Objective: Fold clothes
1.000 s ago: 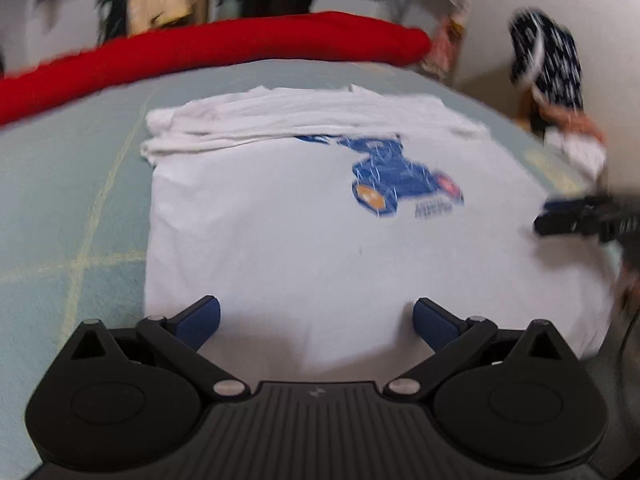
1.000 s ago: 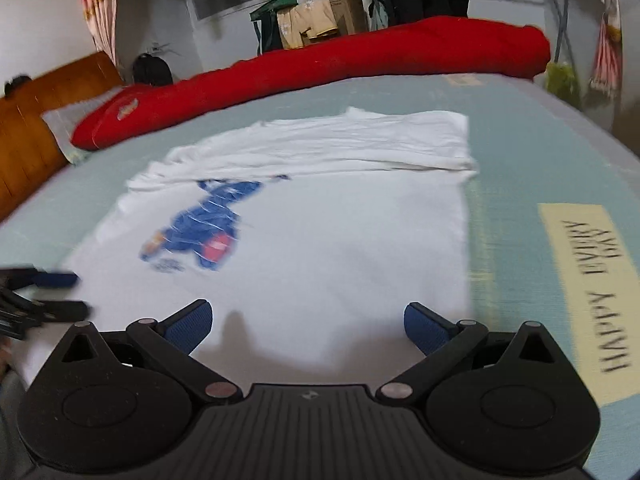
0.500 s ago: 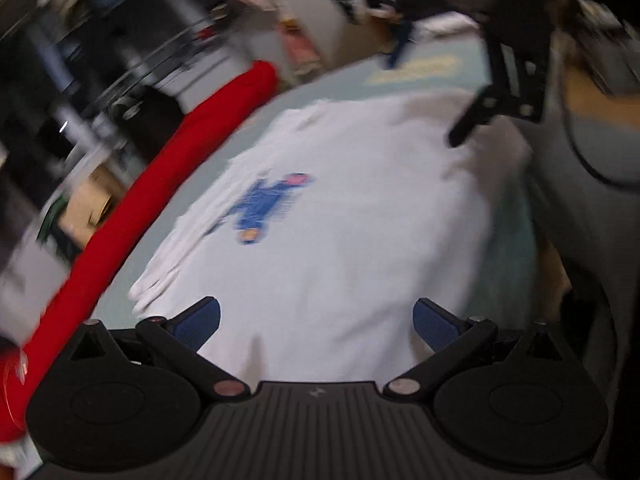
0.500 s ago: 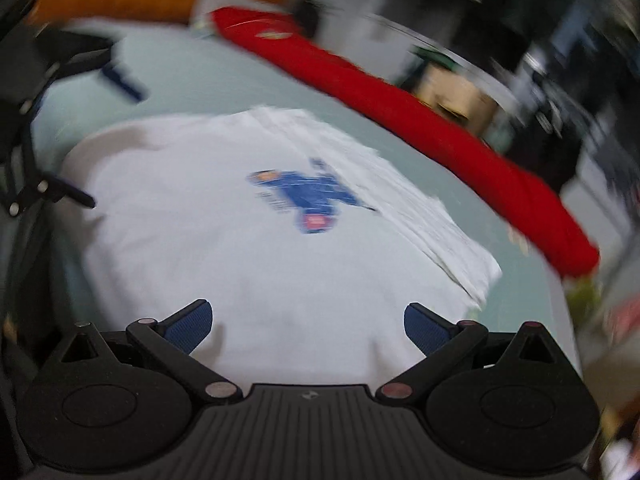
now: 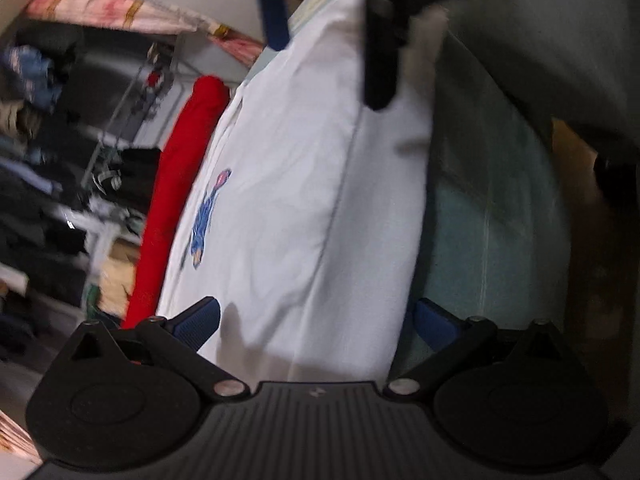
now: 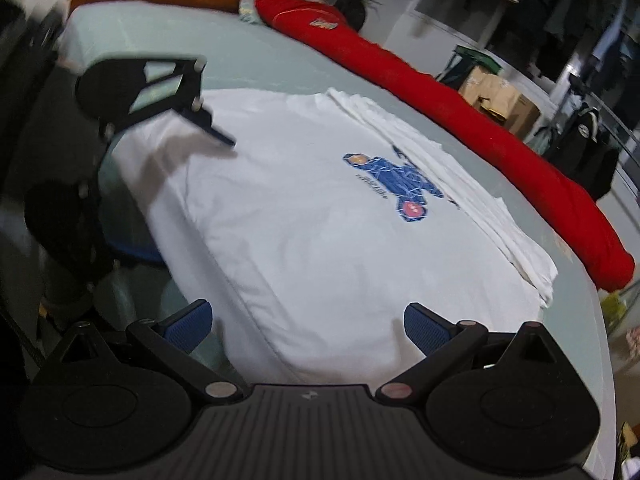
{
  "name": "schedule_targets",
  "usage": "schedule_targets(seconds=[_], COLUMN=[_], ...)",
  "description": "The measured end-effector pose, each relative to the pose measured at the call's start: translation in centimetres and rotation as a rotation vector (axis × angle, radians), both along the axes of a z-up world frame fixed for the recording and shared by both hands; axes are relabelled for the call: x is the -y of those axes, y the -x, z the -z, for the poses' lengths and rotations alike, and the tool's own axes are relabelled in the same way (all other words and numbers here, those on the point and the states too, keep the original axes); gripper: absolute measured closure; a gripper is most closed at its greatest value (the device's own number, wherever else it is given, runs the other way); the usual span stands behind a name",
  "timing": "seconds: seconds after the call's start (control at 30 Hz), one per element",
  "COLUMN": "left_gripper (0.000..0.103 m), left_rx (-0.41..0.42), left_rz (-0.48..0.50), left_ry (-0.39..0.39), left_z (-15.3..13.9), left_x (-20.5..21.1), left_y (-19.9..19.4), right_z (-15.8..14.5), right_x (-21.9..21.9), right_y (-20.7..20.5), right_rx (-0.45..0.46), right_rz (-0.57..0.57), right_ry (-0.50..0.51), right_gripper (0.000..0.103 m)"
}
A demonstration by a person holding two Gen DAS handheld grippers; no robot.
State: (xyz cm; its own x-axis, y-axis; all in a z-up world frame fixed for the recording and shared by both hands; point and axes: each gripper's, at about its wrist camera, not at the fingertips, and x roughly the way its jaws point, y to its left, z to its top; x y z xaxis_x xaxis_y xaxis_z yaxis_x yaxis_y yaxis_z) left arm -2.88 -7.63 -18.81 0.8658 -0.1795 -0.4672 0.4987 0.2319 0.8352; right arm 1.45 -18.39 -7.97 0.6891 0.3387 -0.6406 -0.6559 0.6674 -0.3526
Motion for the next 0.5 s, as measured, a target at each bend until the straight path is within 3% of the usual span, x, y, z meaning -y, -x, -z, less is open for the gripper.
schedule_targets(seconds=[0.2, 0.5], left_gripper=[0.001, 0.001], left_rx=[0.033, 0.020], left_rz=[0.002, -0.039], left_ry=[0.086, 0.238], left_z=[-1.6, -6.1], left_x=[-0.1, -1.0], left_y=[0.8, 1.1], right_z=[-0.5, -0.1], right_x=[0.9, 0.0], right_y=[0.8, 2.7], right_rx=[0.024, 0.046], right_rz=[0.015, -0.099], right_ry=[-0.029, -0.034], right_gripper=[0.000, 0.000])
